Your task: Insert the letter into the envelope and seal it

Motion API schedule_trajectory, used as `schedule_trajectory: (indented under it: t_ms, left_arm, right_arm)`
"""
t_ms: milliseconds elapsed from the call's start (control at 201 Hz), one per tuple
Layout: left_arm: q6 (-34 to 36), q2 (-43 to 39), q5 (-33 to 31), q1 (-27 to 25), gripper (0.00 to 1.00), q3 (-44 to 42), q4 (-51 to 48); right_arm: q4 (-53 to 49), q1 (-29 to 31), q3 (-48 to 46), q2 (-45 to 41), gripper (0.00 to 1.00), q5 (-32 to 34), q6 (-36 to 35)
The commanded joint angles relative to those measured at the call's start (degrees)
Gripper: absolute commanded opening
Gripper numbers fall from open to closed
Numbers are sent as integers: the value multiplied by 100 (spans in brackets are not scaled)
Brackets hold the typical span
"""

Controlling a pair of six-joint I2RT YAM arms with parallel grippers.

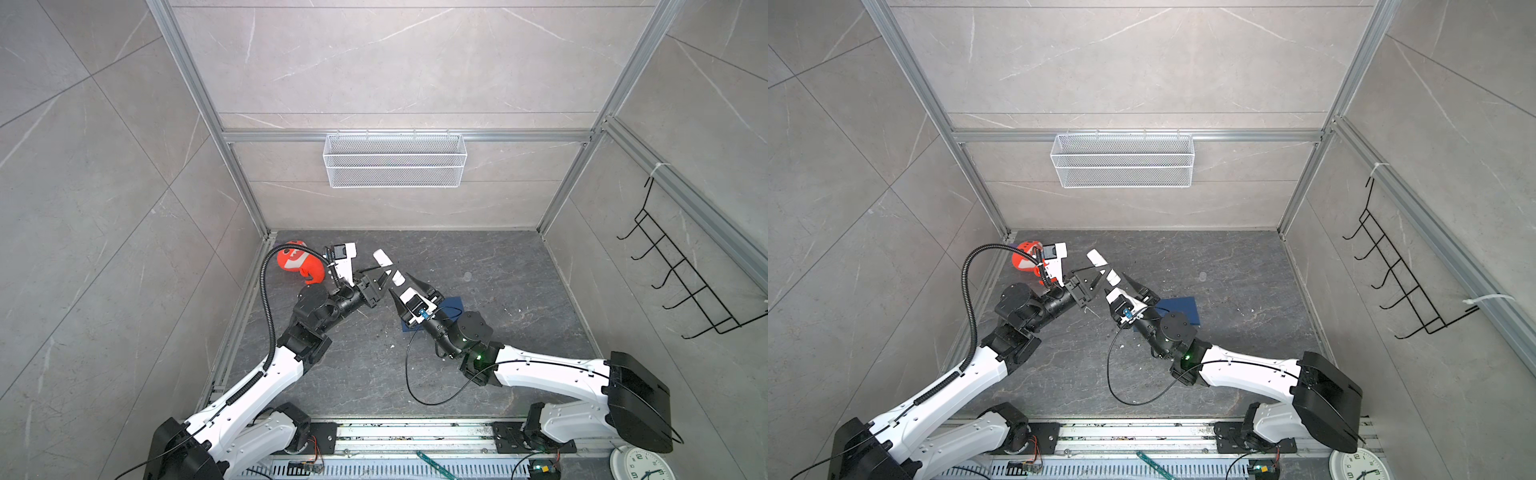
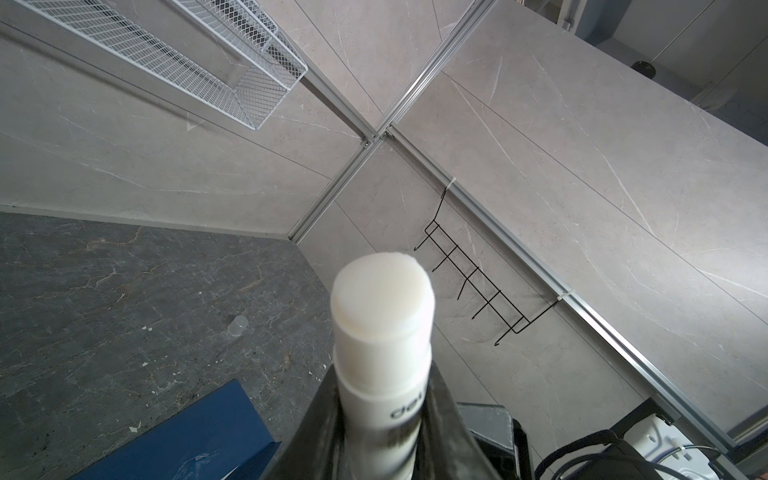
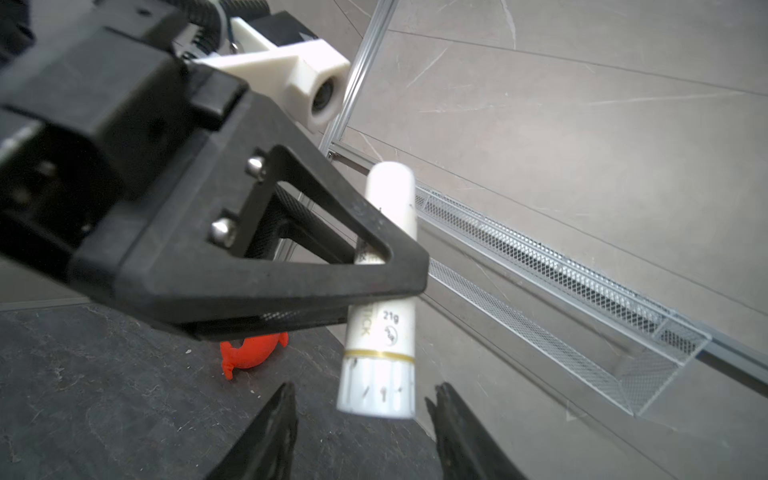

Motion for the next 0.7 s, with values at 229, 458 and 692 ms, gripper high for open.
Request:
schedule_trajectory:
  t_ms: [229, 458, 692]
  left_arm:
    - [-18, -41, 39, -23, 0, 250, 232]
    - [-12, -52, 28, -23, 0, 224, 233]
    - [82, -50, 19, -23, 0, 197, 131]
  right_arm:
    - [399, 37, 262, 100, 42, 389, 35]
    - [316, 44, 288, 69, 26, 266, 121]
    - [-487, -3, 454, -213, 6, -287, 1059]
